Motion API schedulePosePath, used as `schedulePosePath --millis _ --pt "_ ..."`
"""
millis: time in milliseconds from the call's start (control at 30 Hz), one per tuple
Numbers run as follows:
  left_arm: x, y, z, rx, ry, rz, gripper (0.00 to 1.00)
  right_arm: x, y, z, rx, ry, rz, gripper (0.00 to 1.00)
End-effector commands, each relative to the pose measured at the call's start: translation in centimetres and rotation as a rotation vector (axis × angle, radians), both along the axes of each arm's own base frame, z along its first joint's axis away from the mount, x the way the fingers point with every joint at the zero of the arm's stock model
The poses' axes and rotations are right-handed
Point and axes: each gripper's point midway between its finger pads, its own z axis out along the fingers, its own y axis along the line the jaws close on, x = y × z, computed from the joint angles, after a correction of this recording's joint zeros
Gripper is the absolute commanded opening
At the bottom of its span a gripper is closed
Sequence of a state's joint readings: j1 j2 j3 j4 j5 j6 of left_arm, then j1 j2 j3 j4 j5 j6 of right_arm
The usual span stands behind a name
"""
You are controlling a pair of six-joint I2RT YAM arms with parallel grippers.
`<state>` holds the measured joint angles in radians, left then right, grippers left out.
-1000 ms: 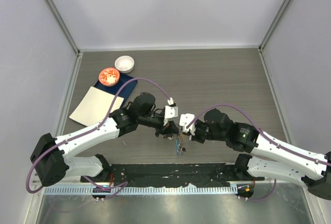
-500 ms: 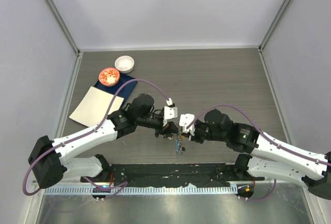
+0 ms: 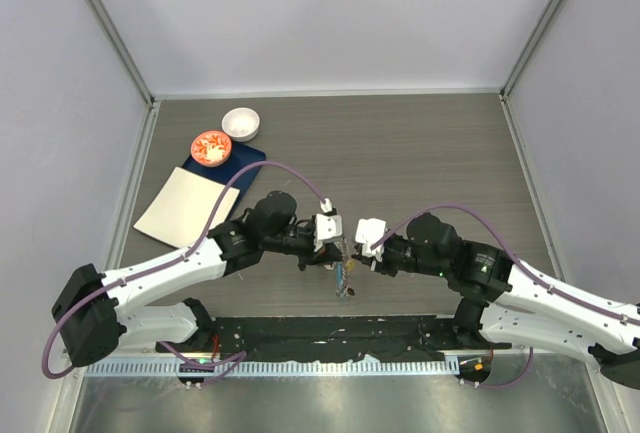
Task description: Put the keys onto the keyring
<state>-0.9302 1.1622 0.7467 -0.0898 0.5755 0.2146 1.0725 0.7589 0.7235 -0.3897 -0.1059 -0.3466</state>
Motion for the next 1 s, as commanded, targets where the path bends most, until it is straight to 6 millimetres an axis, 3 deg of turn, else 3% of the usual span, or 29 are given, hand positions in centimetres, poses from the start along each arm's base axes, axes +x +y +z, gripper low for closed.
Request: schedulePosePath --millis 0,267,600,967 --pt "1.0 -0.7 3.2 -0.116 -0.070 0.046 0.00 0.3 0.3 0.0 0.022 0.022 -0.036 0.29" --pt "1.6 -0.5 4.5 -0.166 -0.074 0.116 0.00 1.1 0.5 -0.4 0.063 0.044 -0.109 0.32" --pt "1.7 -0.6 4.7 -0.180 -0.078 0.125 0.00 1.6 1.3 0.7 0.176 0.076 -0.159 0.32" --pt "2.2 -0.4 5.0 -0.195 -0.094 0.154 0.00 2.1 1.1 -1.0 0.164 0.109 -0.212 0.31"
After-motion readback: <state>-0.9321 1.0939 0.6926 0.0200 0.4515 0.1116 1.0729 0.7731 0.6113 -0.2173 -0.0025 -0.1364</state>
